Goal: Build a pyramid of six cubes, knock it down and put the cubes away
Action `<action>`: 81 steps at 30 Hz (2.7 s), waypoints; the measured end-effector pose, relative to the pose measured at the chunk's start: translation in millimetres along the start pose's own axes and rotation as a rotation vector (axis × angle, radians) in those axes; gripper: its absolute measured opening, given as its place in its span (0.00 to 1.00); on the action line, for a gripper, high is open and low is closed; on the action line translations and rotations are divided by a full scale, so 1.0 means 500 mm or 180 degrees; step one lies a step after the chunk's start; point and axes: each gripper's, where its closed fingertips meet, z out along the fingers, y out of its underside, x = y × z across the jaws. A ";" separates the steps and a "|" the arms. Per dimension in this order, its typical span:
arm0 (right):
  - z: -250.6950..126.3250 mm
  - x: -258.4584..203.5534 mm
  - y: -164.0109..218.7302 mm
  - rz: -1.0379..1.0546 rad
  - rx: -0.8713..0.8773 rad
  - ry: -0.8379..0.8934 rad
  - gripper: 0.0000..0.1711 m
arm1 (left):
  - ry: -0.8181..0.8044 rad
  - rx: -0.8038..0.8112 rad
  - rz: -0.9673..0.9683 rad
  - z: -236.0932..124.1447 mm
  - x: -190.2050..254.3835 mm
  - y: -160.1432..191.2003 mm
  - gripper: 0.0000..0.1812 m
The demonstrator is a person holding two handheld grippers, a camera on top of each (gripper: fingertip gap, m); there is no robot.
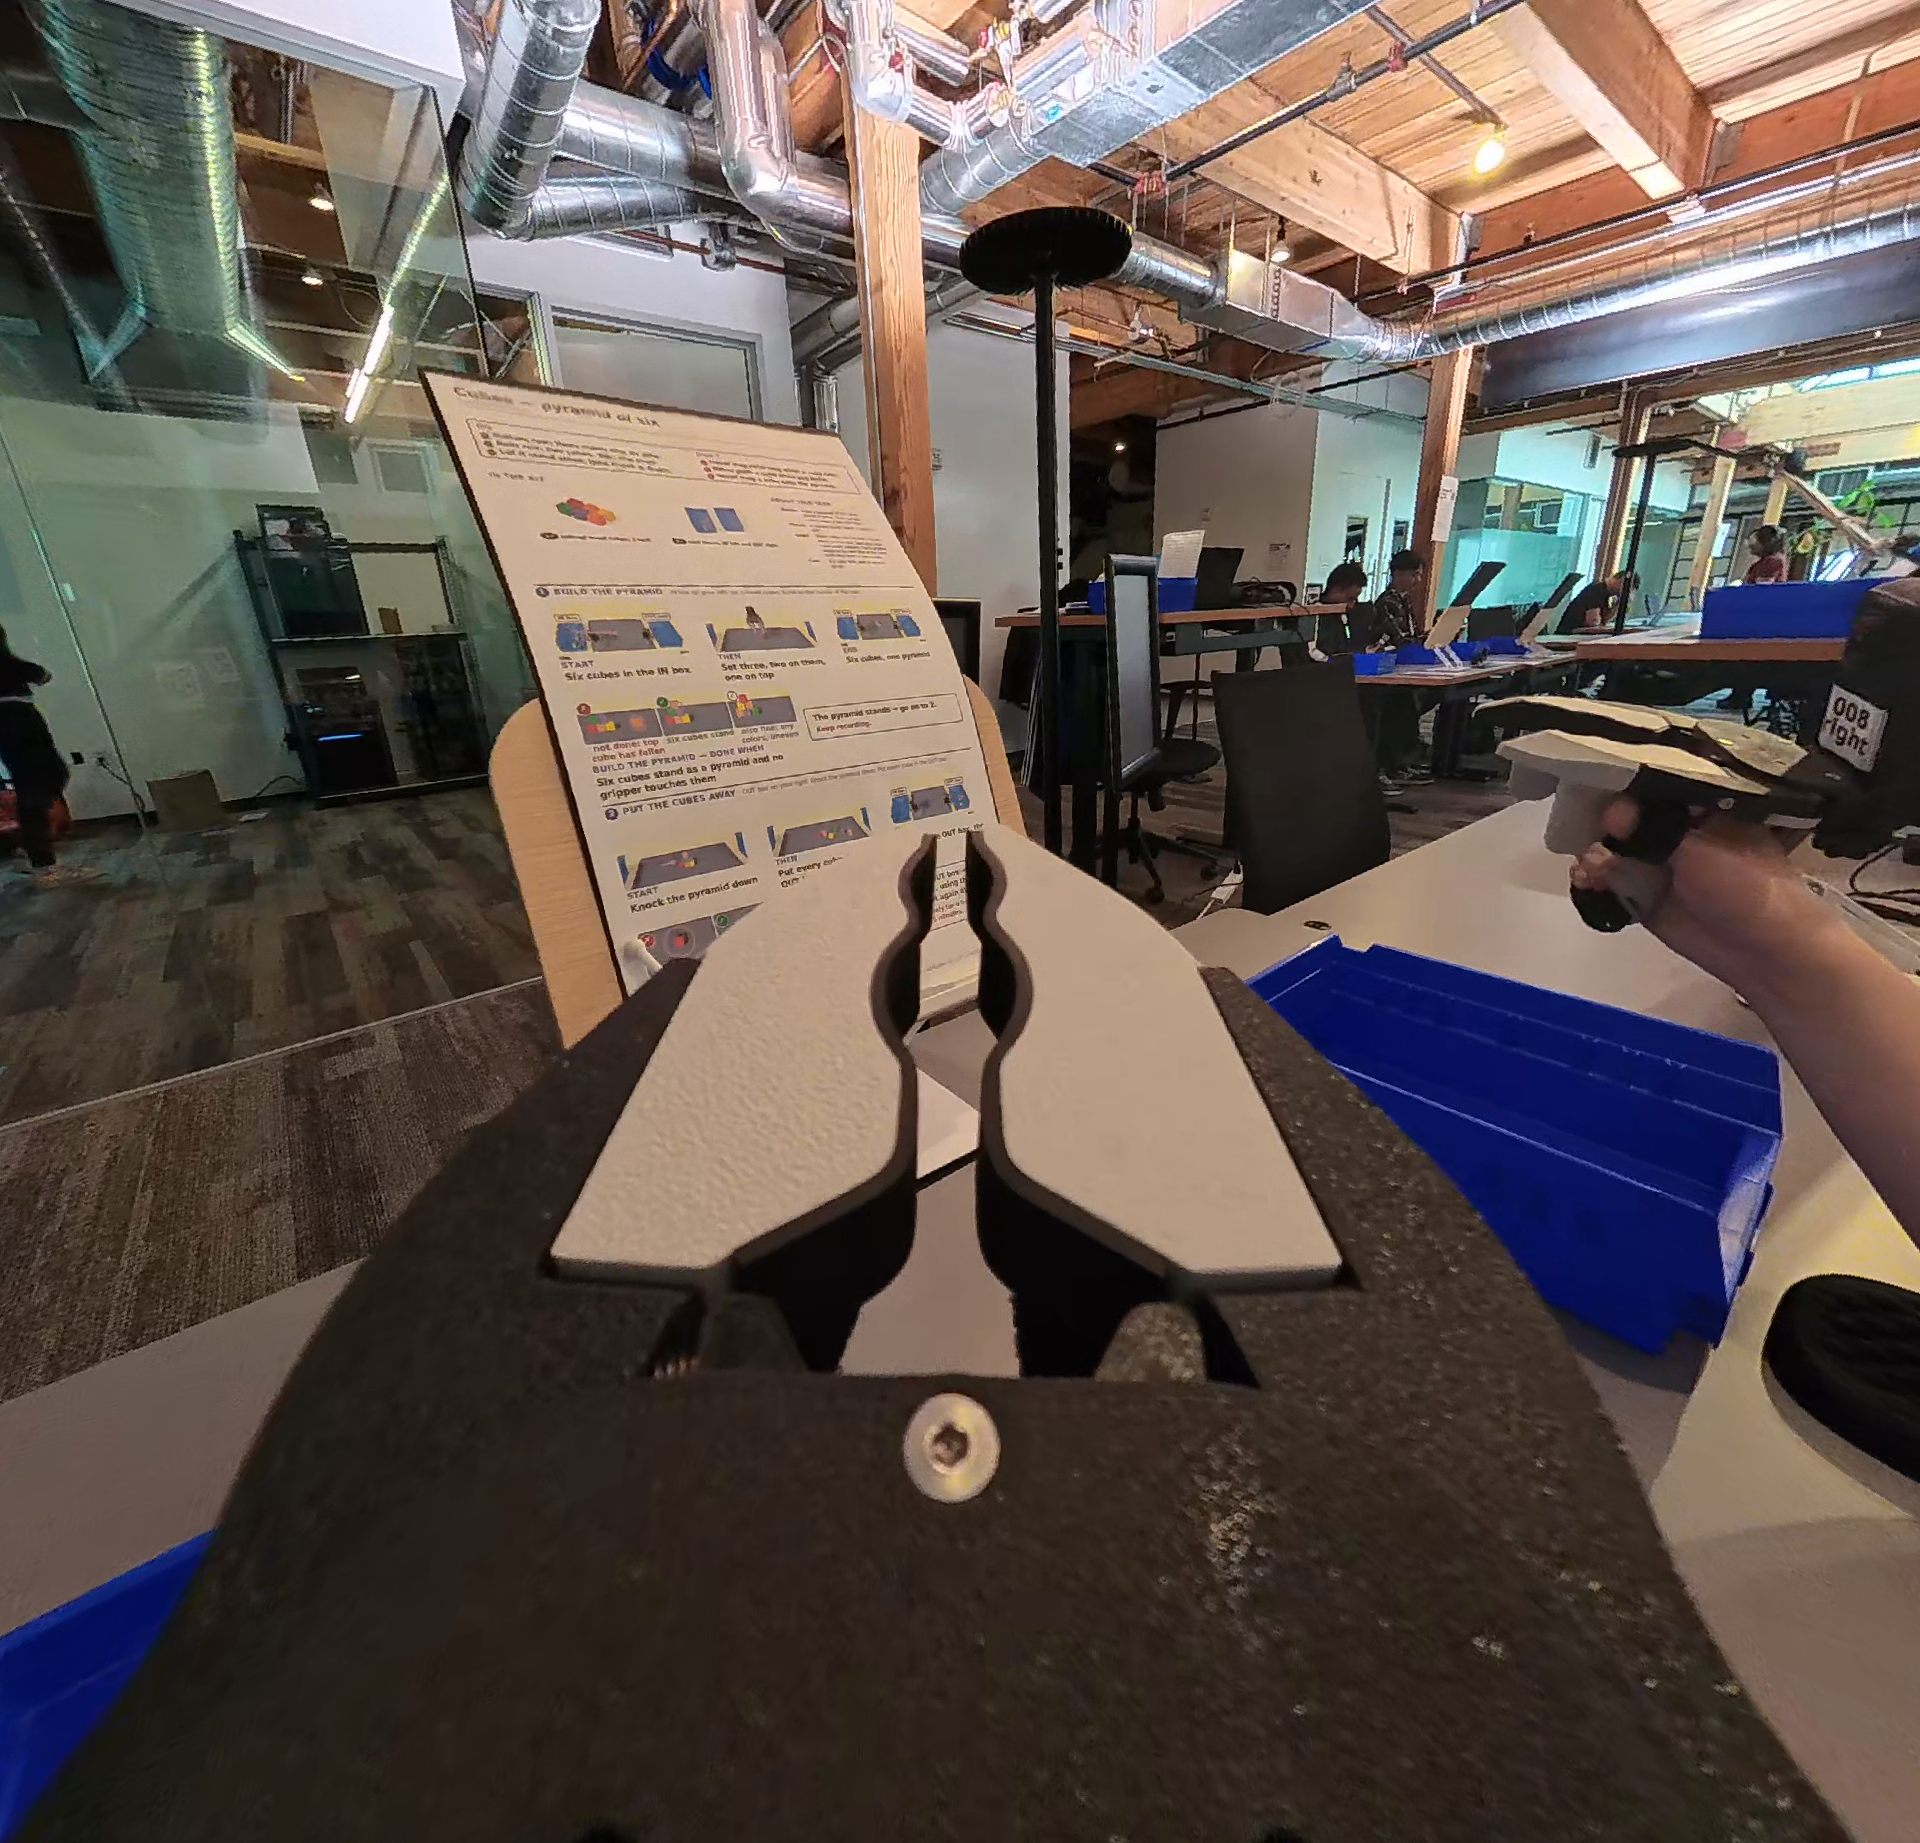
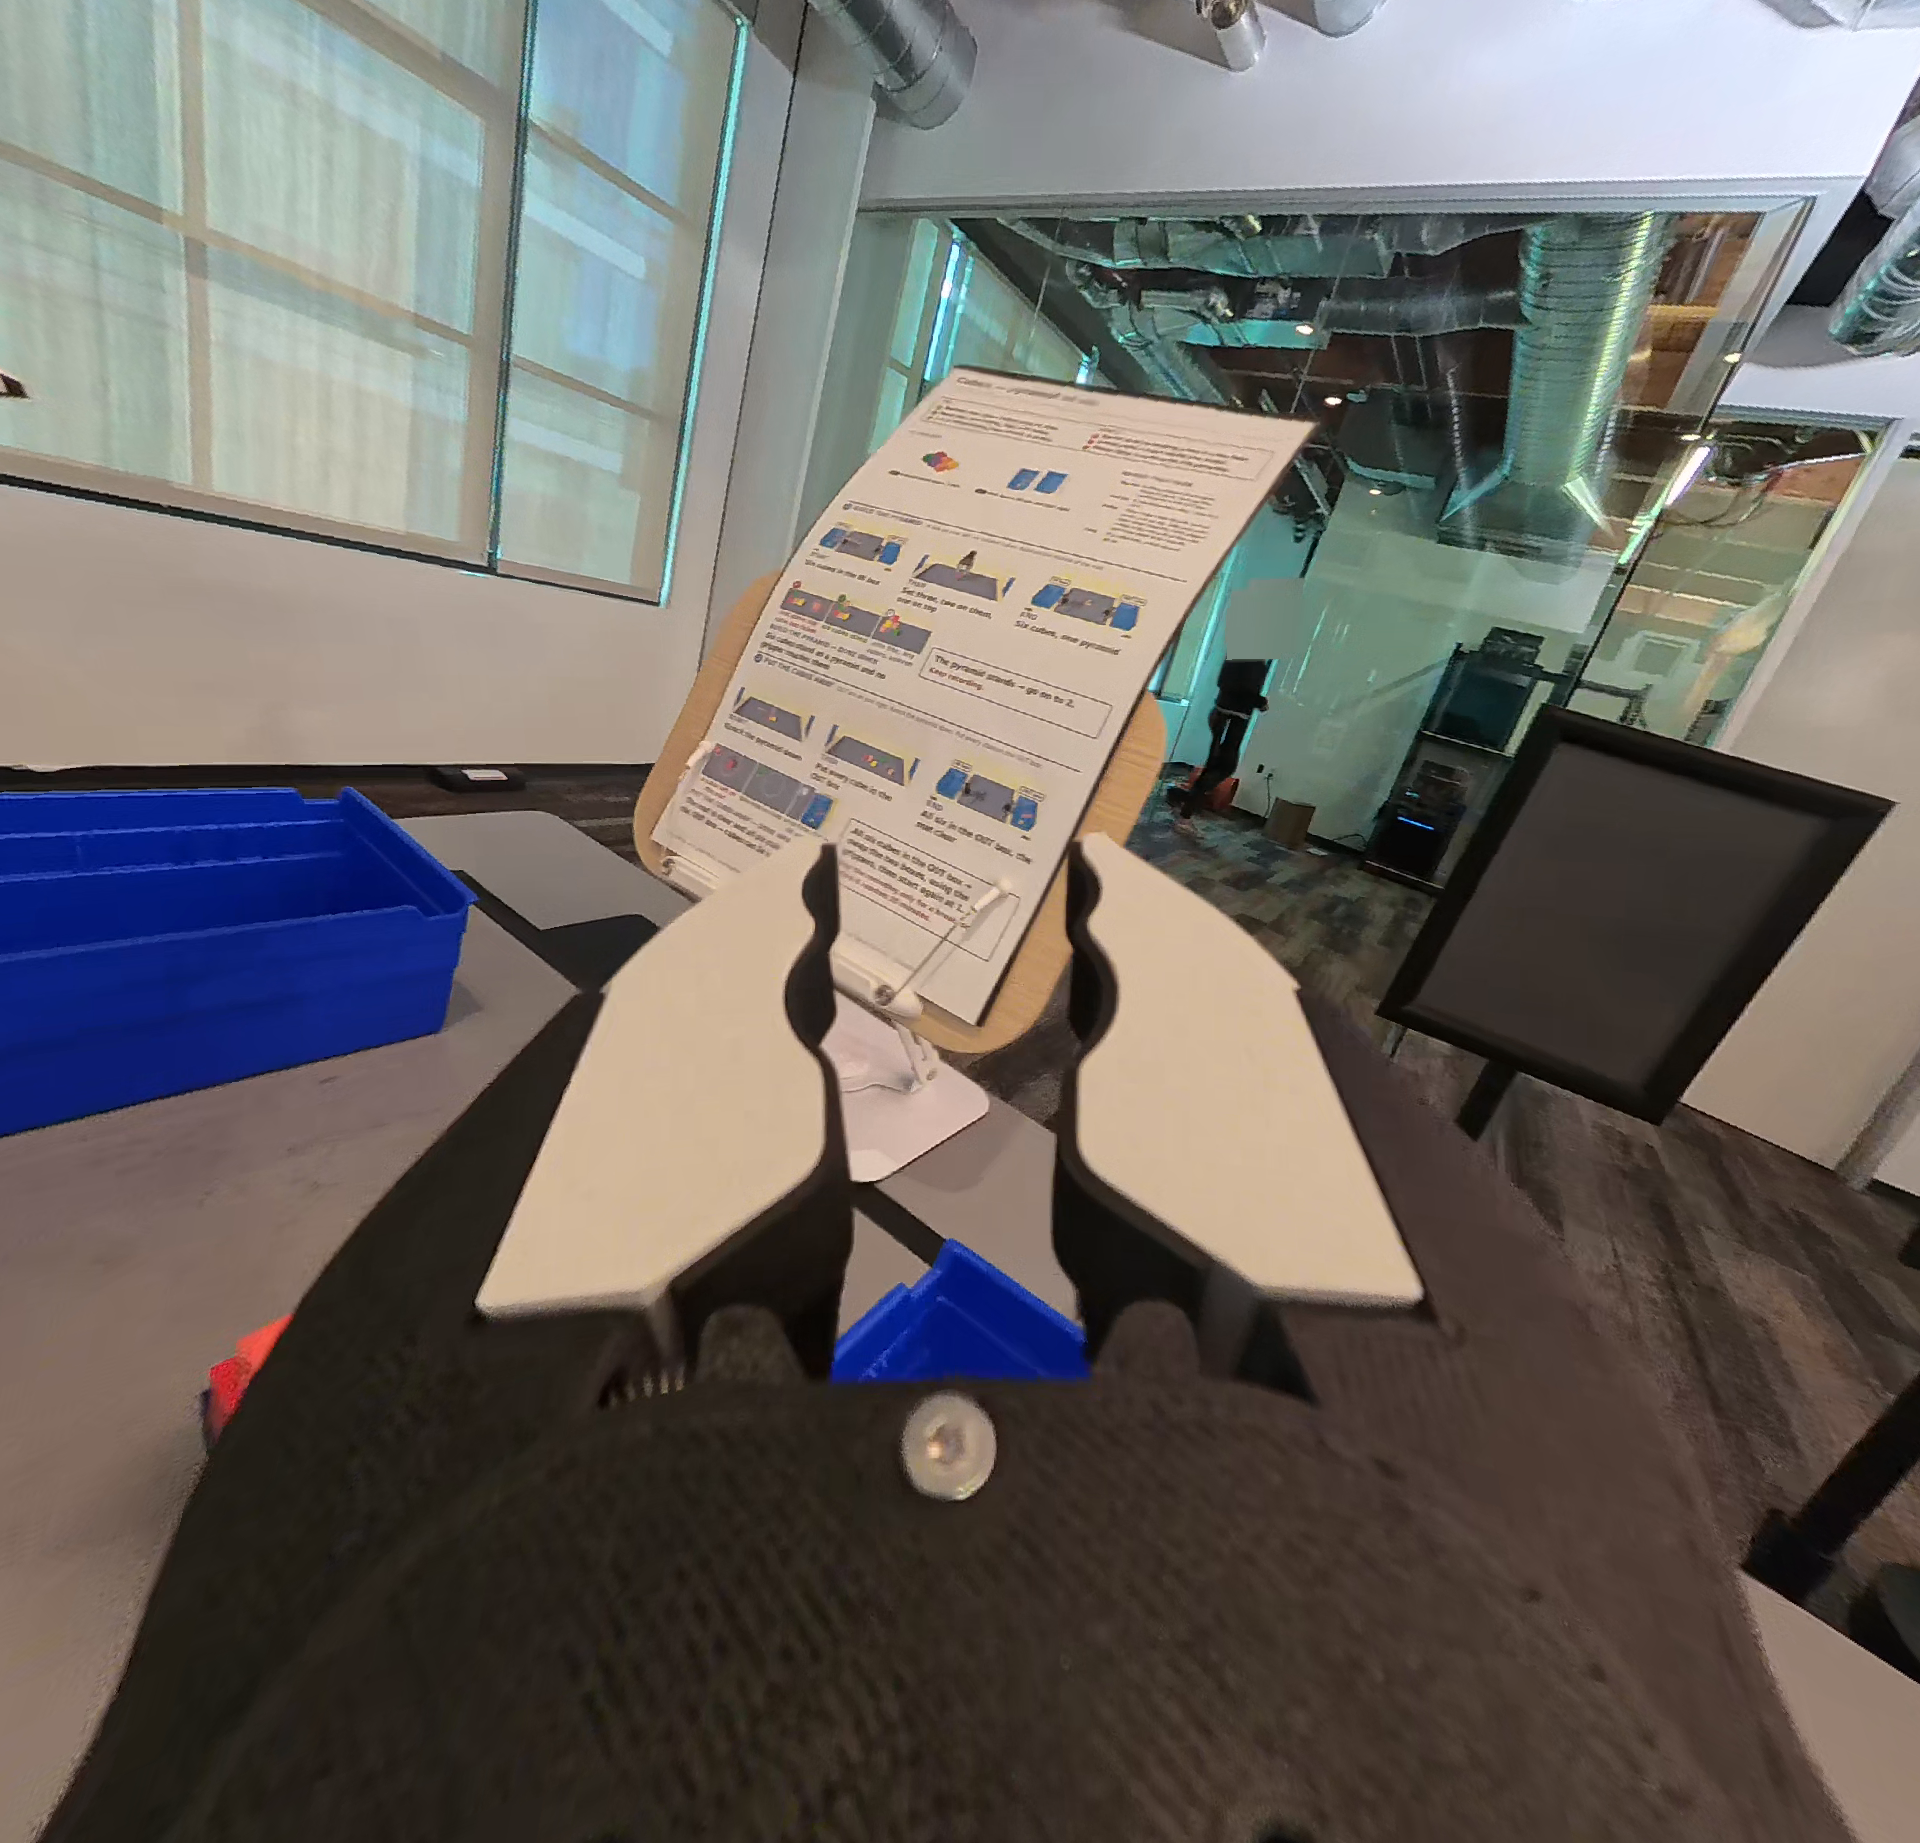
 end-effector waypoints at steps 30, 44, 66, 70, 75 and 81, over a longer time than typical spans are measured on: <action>-0.033 0.060 0.024 -0.0105 -0.0043 0.0184 0.00 | 0.0056 -0.0183 0.0154 0.018 0.020 0.034 0.00; -0.036 0.054 0.015 -0.0036 -0.0004 0.0102 0.00 | 0.0186 -0.0226 0.0193 0.024 0.052 0.037 0.00; -0.051 0.078 -0.016 -0.0315 0.0078 0.0500 0.02 | 0.0396 -0.0132 -0.0215 0.030 0.071 0.027 0.01; -0.044 0.070 -0.008 -0.0328 0.0037 0.0438 0.03 | 0.0346 -0.0219 -0.0078 0.035 0.072 0.038 0.02; -0.037 0.056 -0.006 -0.0442 0.0012 0.0370 0.03 | 0.0280 -0.0315 0.0241 0.042 0.081 0.049 0.03; -0.035 0.040 -0.010 -0.0433 0.0044 0.0238 0.03 | 0.0442 -0.0226 0.0203 0.046 0.103 0.046 0.03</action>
